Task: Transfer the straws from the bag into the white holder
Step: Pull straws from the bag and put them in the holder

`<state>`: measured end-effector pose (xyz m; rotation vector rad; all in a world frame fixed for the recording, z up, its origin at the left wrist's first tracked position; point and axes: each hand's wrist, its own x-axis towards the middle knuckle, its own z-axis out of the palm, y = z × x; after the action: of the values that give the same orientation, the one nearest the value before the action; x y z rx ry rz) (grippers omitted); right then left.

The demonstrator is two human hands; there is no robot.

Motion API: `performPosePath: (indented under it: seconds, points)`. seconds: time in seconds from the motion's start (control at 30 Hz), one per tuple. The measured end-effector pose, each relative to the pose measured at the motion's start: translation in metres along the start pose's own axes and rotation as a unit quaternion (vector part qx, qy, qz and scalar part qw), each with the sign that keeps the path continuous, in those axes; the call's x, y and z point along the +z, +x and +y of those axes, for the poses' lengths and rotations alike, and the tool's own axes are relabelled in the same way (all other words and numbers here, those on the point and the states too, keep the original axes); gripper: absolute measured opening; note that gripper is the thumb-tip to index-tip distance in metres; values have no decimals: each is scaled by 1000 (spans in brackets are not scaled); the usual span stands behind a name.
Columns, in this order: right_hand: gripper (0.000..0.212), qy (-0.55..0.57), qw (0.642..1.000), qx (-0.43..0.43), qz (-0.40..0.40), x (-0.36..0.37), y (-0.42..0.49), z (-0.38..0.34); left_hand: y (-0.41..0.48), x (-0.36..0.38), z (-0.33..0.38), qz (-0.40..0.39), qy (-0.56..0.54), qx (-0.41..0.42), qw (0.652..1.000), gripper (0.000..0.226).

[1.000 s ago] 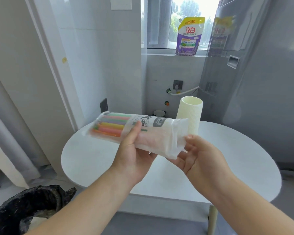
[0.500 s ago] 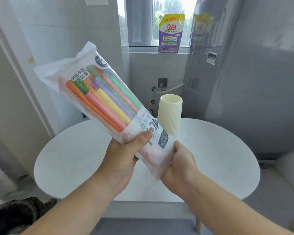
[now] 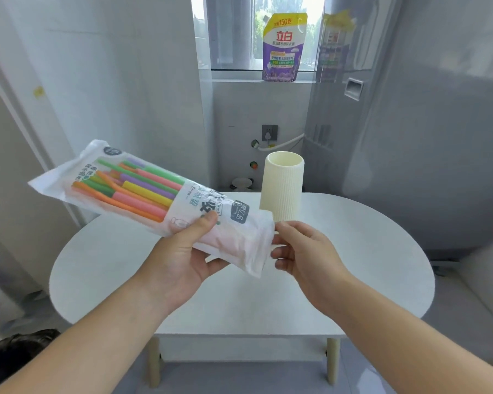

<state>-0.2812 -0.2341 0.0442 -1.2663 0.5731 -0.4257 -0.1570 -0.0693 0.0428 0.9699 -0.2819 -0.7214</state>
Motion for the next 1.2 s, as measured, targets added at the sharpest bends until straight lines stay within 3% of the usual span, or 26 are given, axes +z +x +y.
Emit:
performPosePath:
  seconds: [0.23, 0.37, 0.63, 0.97, 1.2]
  points:
    - [18, 63, 997, -4, -55, 0, 0, -6, -1, -5, -2, -3, -50, -5, 999, 44]
    - [10, 104, 992, 20, -72, 2, 1, -7, -5, -8, 0, 0, -48, 8, 999, 53]
    - [16, 110, 987, 37, -114, 1, 3, -8, -7, -11, 3, -5, -29, 20, 999, 55]
    - [7, 109, 992, 45, -43, -8, 5, -16, -8, -11, 4, 19, -47, 25, 998, 57]
    - [8, 38, 999, -7, -25, -4, 2, -14, -9, -8, 3, 23, -51, 24, 998, 64]
